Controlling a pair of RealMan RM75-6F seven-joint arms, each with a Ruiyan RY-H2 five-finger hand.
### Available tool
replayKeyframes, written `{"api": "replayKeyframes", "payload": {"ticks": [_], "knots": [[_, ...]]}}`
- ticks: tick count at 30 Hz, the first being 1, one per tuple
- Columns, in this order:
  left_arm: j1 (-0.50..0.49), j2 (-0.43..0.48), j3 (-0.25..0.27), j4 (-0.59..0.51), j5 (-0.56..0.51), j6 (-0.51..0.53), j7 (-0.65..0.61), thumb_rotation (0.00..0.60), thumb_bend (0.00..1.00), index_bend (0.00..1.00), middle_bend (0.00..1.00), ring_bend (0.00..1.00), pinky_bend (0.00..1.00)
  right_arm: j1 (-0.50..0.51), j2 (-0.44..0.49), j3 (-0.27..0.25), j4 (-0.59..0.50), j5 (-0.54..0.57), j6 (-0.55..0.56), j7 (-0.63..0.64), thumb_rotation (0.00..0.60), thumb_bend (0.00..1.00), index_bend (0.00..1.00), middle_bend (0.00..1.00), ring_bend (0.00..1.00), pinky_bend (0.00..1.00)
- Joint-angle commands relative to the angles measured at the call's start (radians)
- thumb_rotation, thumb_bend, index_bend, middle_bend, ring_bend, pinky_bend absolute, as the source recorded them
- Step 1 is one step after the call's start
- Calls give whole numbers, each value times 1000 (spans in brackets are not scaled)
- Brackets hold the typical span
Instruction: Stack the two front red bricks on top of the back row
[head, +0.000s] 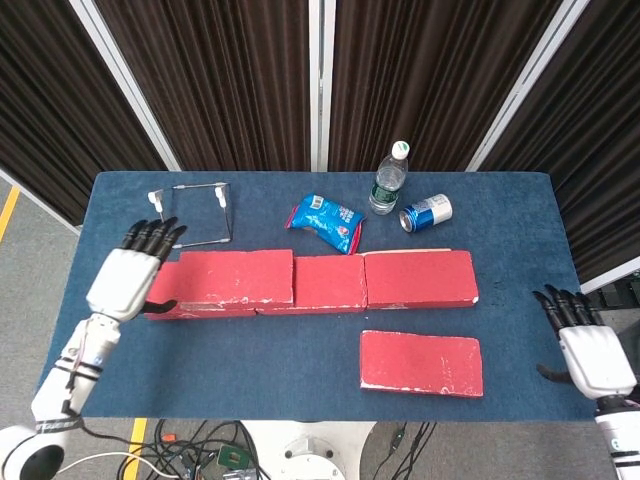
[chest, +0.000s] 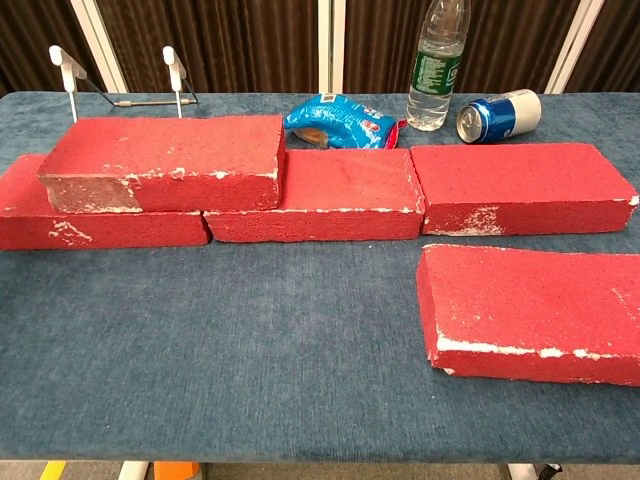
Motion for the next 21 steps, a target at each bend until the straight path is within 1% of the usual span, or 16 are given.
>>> {"api": "replayKeyframes", "payload": {"ticks": [1, 5, 12, 15, 18, 21], "knots": [[97, 34, 56, 50, 50, 44, -43, 600, 35, 1, 0, 0, 0, 74, 67, -40, -103, -37, -139, -1, 600, 0, 0, 0, 0, 0], [157, 39, 55, 90, 81, 52, -135, 600, 32, 1, 0, 0, 0, 105, 53, -58, -143, -13, -220, -47, 600, 0, 0, 0, 0, 0], [245, 32, 48, 187, 163, 67, -292, 600, 30, 0, 0, 0, 0, 153, -41, -60, -145, 49, -304, -76, 600, 0, 0, 0, 0, 0], [283, 8, 35, 245, 213, 113, -330, 600, 31, 0, 0, 0, 0, 168, -70, -59, -144, 75, -320, -101, 600, 0, 0, 0, 0, 0], [319, -9, 24, 288, 242, 150, -345, 600, 31, 0, 0, 0, 0, 175, -104, -58, -140, 110, -326, -119, 600, 0, 0, 0, 0, 0], [344, -15, 16, 308, 251, 156, -372, 600, 30, 0, 0, 0, 0, 181, -138, -58, -131, 138, -327, -132, 600, 0, 0, 0, 0, 0]]}}
